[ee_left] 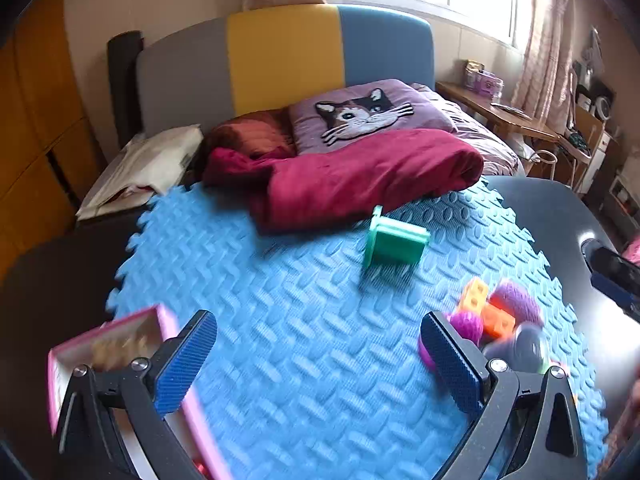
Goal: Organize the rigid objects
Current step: 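Move the left gripper to the green spool piece and grasp it, then carry the green spool piece with the left gripper into the white tray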
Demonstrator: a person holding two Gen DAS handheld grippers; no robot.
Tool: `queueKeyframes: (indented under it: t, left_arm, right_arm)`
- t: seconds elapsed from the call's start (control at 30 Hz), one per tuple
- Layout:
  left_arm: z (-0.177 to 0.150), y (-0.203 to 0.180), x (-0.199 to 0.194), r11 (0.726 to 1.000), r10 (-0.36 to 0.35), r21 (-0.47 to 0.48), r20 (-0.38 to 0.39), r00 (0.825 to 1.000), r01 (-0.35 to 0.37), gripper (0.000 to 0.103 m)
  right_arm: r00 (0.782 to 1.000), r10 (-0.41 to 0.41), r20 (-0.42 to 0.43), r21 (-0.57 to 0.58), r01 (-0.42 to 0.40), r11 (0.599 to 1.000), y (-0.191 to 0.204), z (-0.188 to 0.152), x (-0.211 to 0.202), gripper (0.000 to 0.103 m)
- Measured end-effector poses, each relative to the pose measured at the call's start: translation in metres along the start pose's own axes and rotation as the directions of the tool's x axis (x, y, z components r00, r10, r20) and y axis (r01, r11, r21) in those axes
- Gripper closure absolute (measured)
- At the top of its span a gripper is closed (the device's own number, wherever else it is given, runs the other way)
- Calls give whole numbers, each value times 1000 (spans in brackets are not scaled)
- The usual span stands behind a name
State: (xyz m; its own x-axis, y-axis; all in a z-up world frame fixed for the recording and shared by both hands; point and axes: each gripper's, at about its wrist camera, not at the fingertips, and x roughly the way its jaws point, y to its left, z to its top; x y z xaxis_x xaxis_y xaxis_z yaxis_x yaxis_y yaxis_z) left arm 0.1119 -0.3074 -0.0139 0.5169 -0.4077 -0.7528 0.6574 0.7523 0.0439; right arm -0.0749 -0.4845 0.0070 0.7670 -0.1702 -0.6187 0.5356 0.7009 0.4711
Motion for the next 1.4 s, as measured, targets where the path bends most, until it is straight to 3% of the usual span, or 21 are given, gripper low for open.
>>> queueKeyframes:
  t: [0.2, 0.37, 0.73, 0.77, 0.83, 0.87, 1.07, 1.4]
  left_arm:
    - [22, -25, 38, 997, -36, 65, -19, 999, 37, 0]
    - [37, -35, 67, 995, -75, 66, -45, 996, 78, 0]
    - [52, -59, 116, 986, -25, 165, -88, 996, 39, 1]
    - [53, -59, 121, 985, -18, 168, -90, 996, 33, 5]
    - [53, -56, 129, 987, -50, 149, -115, 992, 67, 42]
    - [53, -51, 132, 990, -62, 118, -137, 989, 79, 43]
    - [39, -34, 109, 996, -84, 28, -96, 992, 87, 43]
    - [15, -20, 32, 999, -39, 8, -27, 999, 39, 43]
  right_arm:
    - [999, 32, -7, 54, -32, 998, -9, 2, -1, 23]
    - [999, 50, -11, 70, -50, 996, -10, 3, -1, 23]
    - [997, 72, 1, 120, -71, 990, -17, 5, -4, 23]
    - [997, 72, -2, 125, -71, 990, -18, 5, -4, 23]
    - [998, 66, -8, 129, -65, 990, -19, 6, -2, 23]
    - [998, 63, -10, 130, -61, 990, -20, 6, -1, 23]
    - [999, 50, 1, 158, -49, 986, -27, 7, -2, 23]
    - [998, 57, -35, 232, -47, 972, -44, 6, 4, 23]
